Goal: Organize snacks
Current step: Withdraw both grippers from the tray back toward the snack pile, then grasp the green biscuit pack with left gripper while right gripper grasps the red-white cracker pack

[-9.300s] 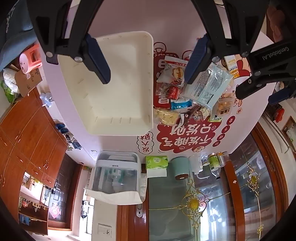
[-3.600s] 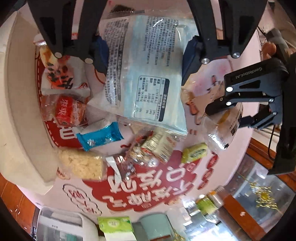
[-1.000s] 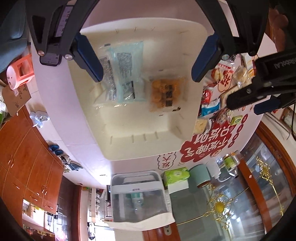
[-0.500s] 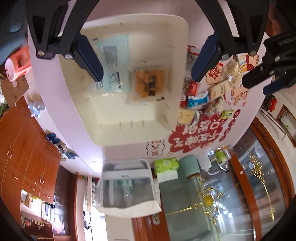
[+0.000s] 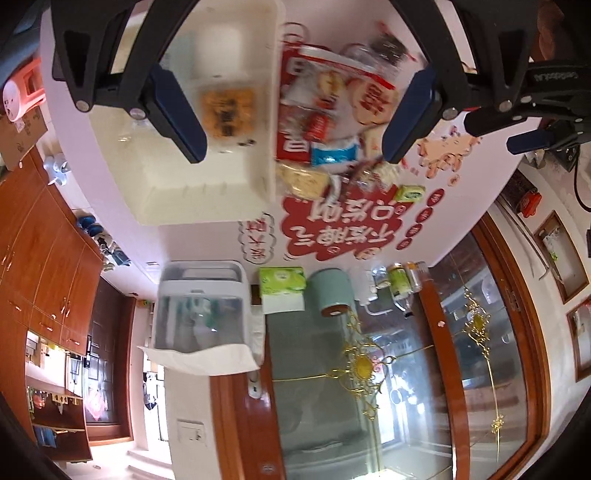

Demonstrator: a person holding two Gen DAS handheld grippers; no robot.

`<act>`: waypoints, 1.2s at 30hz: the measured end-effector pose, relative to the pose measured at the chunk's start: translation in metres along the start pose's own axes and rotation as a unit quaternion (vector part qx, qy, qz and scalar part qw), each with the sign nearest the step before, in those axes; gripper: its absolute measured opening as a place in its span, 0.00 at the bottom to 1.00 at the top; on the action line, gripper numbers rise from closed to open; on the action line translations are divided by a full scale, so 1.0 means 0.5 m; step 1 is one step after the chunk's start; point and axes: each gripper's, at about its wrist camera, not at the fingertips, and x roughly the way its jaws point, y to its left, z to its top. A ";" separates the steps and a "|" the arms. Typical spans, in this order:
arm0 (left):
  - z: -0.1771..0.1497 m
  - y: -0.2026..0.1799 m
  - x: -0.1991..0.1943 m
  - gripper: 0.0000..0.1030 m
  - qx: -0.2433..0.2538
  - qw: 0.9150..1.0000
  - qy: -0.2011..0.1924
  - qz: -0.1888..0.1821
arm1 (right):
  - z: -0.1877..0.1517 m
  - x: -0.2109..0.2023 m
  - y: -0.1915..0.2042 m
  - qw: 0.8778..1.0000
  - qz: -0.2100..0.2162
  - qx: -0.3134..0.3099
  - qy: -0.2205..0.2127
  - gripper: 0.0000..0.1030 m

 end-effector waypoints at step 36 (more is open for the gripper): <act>0.279 0.281 0.186 0.89 0.238 0.971 -0.008 0.025 | 0.115 0.183 0.273 0.996 -0.025 -0.032 0.077 0.90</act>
